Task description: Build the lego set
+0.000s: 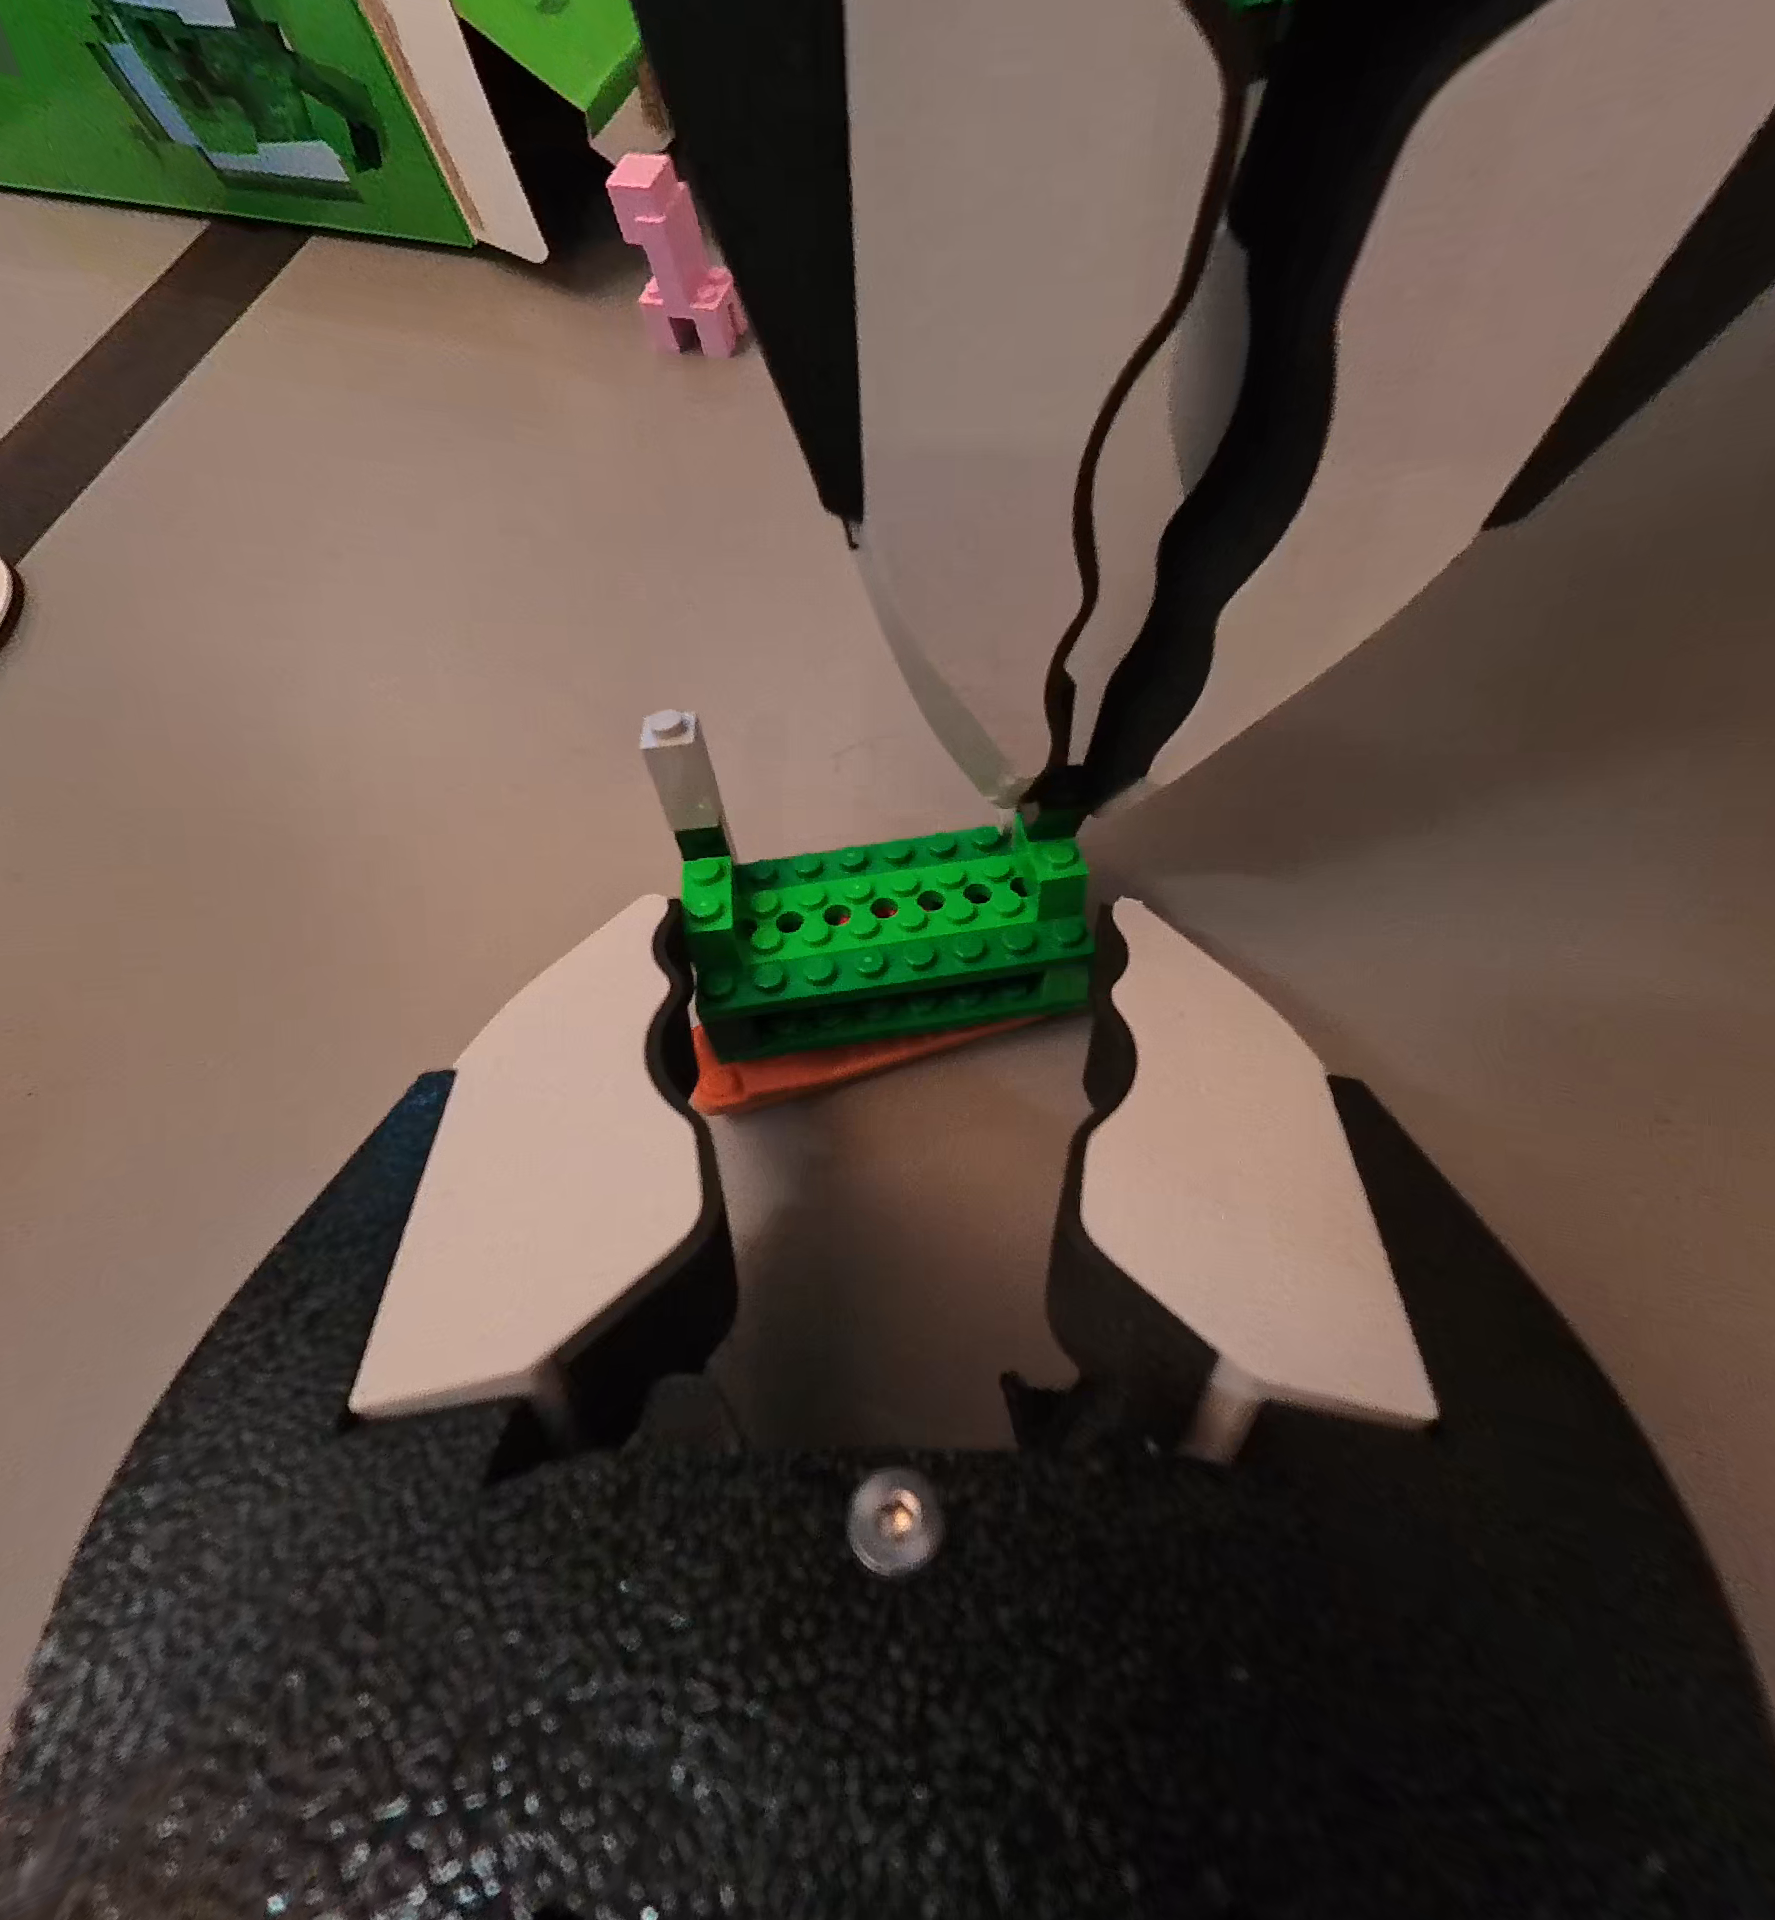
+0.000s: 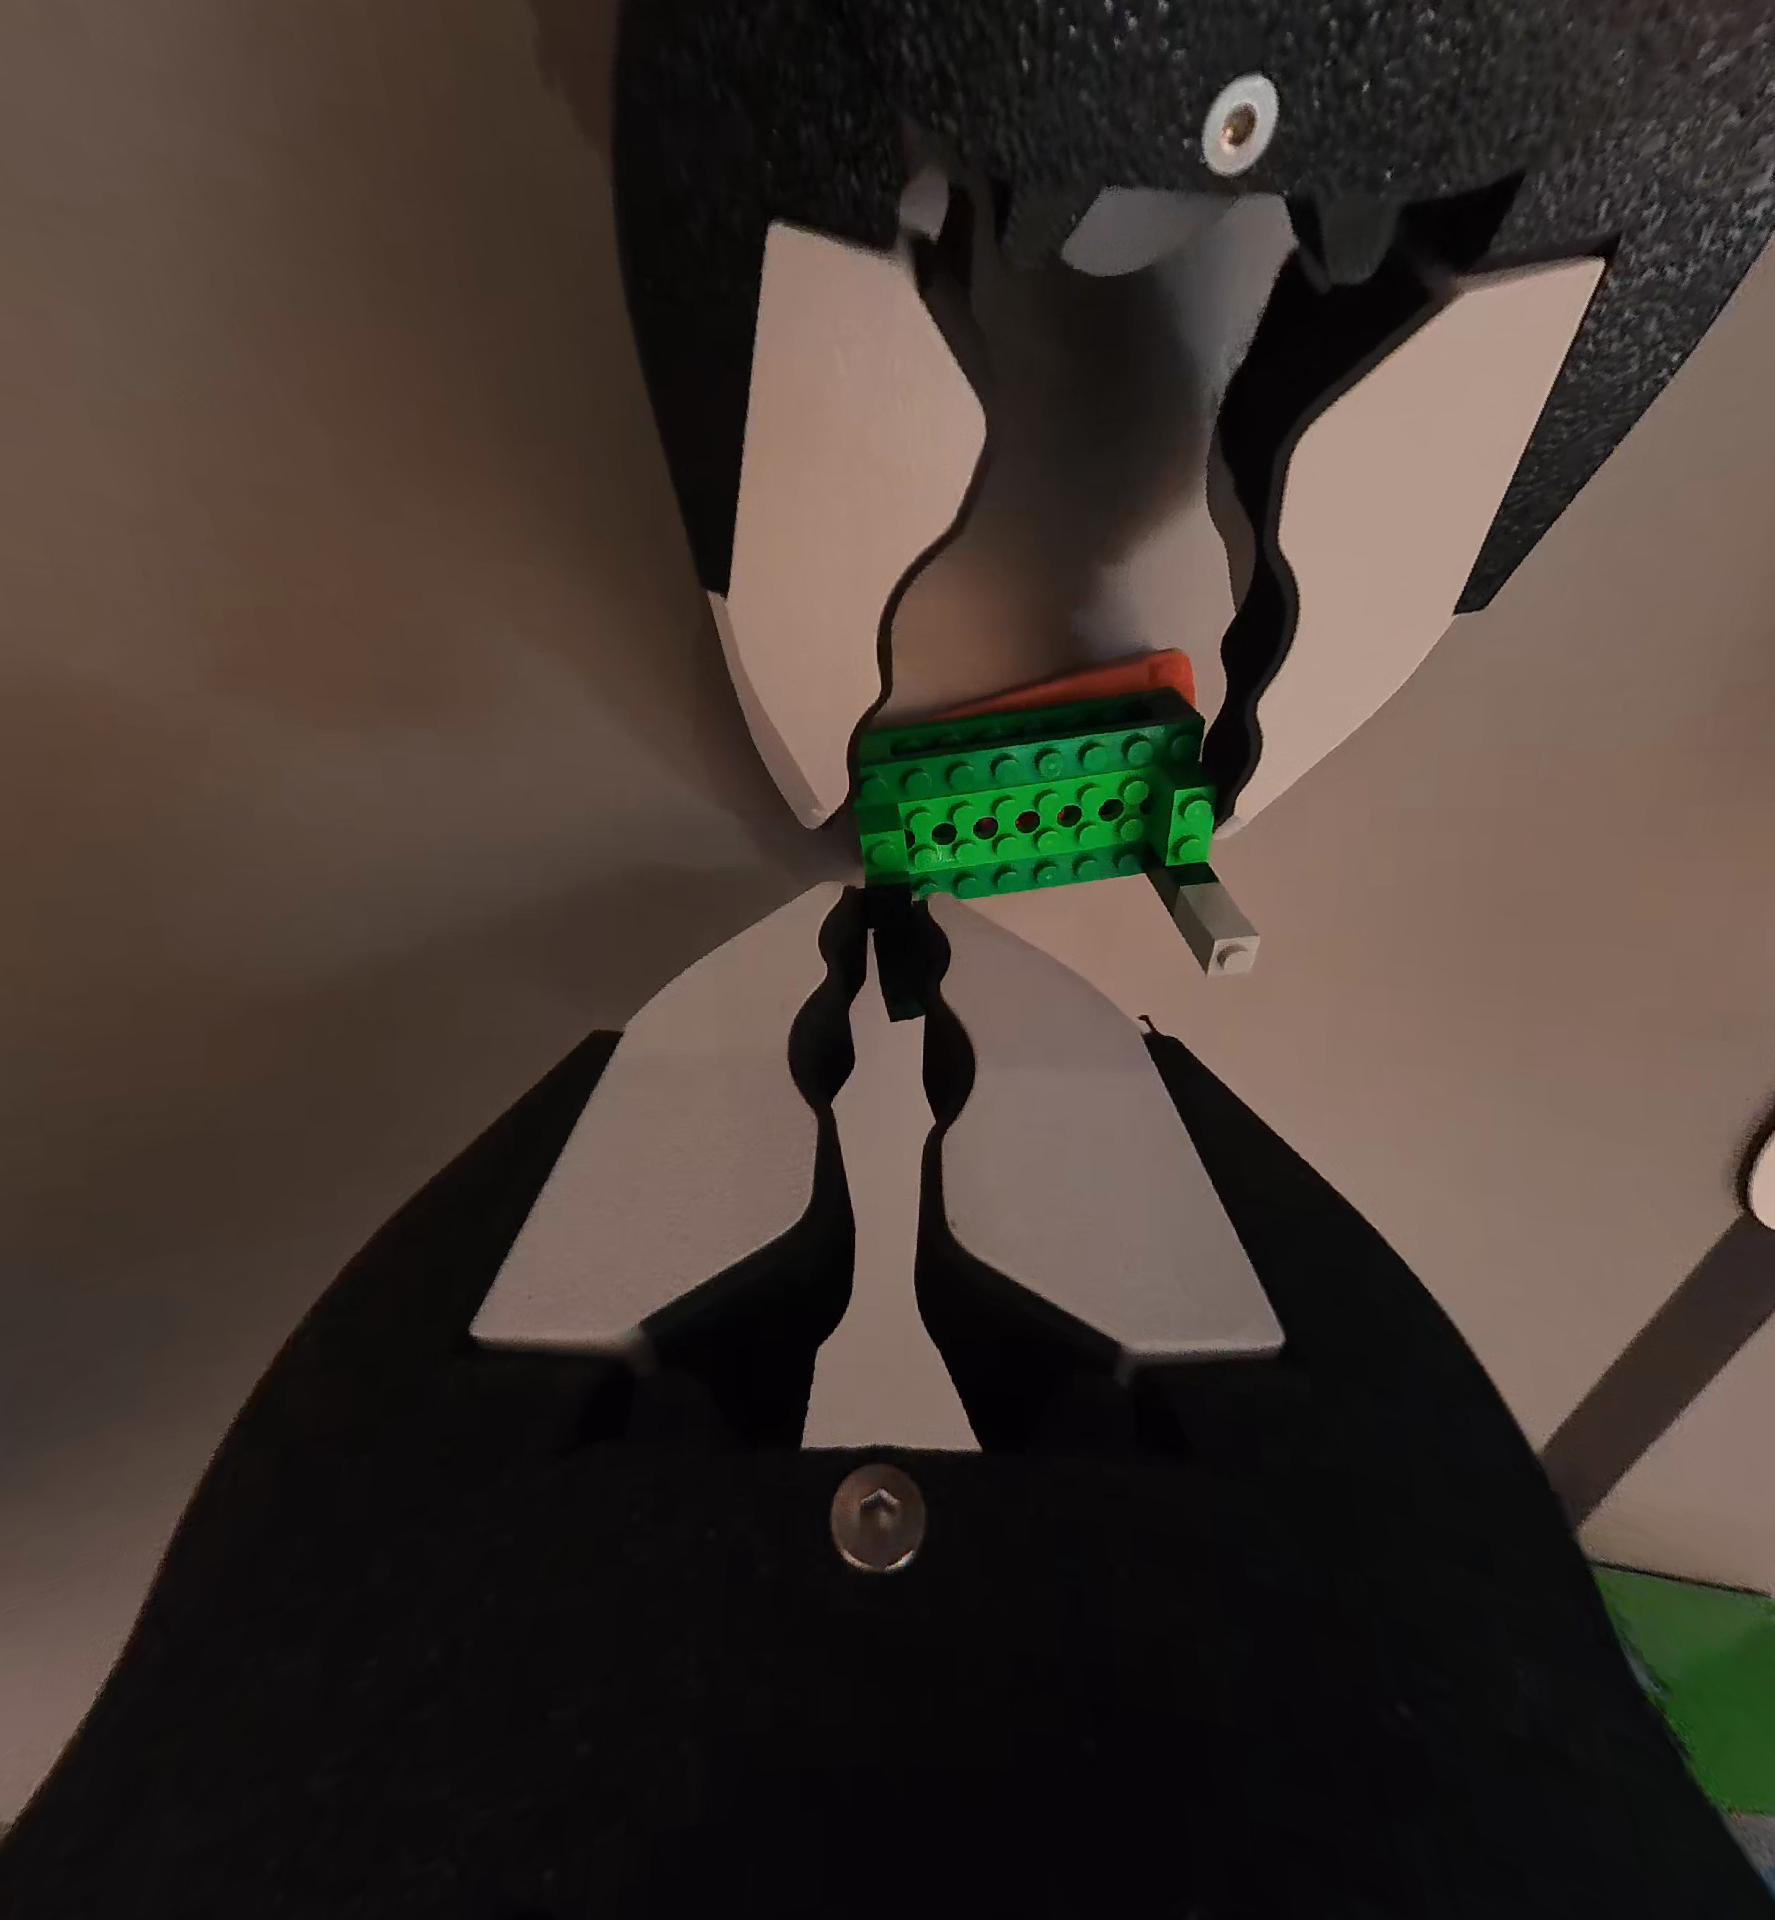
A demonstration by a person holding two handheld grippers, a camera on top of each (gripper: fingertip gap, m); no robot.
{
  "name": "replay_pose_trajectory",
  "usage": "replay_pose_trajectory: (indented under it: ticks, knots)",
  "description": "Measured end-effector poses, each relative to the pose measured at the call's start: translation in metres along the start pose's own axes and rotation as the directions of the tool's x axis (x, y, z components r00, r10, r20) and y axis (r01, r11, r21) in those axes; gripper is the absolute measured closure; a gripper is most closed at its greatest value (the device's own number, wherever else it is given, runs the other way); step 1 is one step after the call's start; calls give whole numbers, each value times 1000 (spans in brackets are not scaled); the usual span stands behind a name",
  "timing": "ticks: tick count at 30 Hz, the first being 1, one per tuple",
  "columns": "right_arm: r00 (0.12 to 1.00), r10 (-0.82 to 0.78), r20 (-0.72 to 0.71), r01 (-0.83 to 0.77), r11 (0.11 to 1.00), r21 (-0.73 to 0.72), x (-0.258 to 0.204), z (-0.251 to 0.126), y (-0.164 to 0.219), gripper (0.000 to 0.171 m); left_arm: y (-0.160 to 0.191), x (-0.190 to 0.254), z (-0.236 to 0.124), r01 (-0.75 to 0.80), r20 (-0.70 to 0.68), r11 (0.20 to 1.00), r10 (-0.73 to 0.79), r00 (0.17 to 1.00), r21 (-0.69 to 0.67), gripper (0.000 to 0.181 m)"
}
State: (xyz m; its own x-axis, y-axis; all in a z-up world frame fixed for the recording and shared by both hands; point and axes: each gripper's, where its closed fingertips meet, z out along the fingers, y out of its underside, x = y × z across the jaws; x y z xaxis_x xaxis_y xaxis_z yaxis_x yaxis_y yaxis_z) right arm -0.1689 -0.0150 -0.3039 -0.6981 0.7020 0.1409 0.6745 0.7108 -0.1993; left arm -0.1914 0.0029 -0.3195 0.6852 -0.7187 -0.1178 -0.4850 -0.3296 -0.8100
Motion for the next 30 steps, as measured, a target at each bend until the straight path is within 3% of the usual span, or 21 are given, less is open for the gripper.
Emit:
replay_pose_trajectory:
  ticks: [30]
  knots:
    - [1000,17,-8,-17,1000,1,3,-2,4,158,0,0,1,1,6,1000,-1,1000,-3,108]
